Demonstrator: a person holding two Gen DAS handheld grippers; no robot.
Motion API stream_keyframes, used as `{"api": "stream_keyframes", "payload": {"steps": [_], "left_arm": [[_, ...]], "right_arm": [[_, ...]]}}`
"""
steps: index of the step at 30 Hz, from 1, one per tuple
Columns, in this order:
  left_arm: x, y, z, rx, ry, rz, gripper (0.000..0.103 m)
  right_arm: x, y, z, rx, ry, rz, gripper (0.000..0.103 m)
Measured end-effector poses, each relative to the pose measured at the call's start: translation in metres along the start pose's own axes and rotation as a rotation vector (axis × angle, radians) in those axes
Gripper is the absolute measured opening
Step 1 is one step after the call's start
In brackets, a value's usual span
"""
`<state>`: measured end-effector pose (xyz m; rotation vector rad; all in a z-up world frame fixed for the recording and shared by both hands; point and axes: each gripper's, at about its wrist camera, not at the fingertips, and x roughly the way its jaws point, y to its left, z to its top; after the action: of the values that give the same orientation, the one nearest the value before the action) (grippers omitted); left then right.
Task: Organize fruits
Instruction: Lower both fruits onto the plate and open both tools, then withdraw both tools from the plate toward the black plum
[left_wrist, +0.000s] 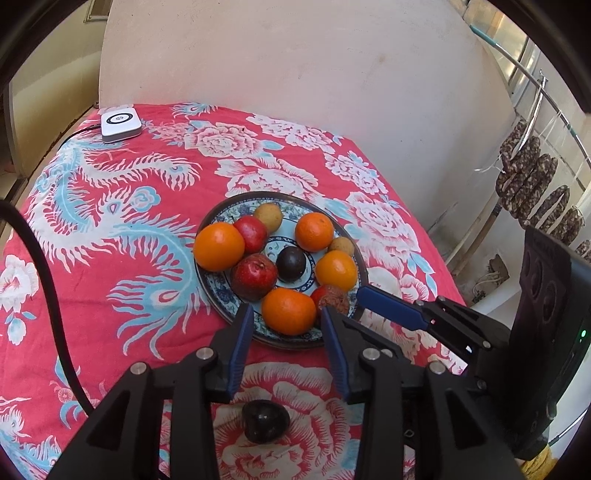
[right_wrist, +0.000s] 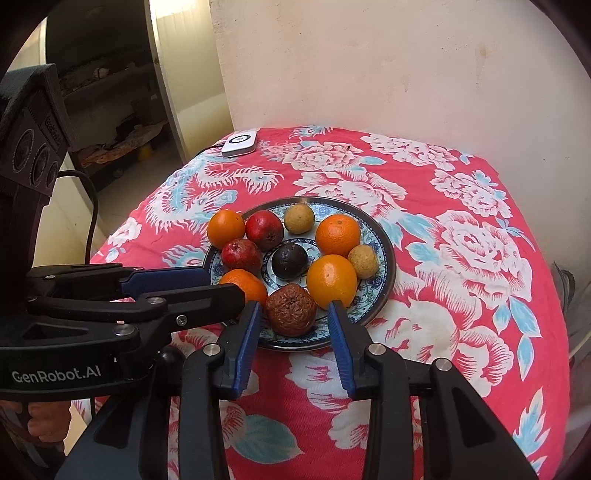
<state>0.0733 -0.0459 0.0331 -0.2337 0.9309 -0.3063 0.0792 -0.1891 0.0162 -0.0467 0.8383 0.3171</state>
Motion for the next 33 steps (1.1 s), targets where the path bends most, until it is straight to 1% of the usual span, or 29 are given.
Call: {"api": "stream_keyframes", "payload": {"steps": [13, 33], "left_arm": [[-0.015, 0.006, -0.005, -0.025, -0.017, 0.030, 0.040], [-0.035, 0.016, -0.023, -0.053, -0.023, 0.074, 0.040]], "right_arm": [[-0.015, -0.004, -0.005, 0.030, -0.024, -0.015, 0.042], [-0.032, 0.017, -0.015, 0.010, -0.040, 0.006, 0.042]]}}
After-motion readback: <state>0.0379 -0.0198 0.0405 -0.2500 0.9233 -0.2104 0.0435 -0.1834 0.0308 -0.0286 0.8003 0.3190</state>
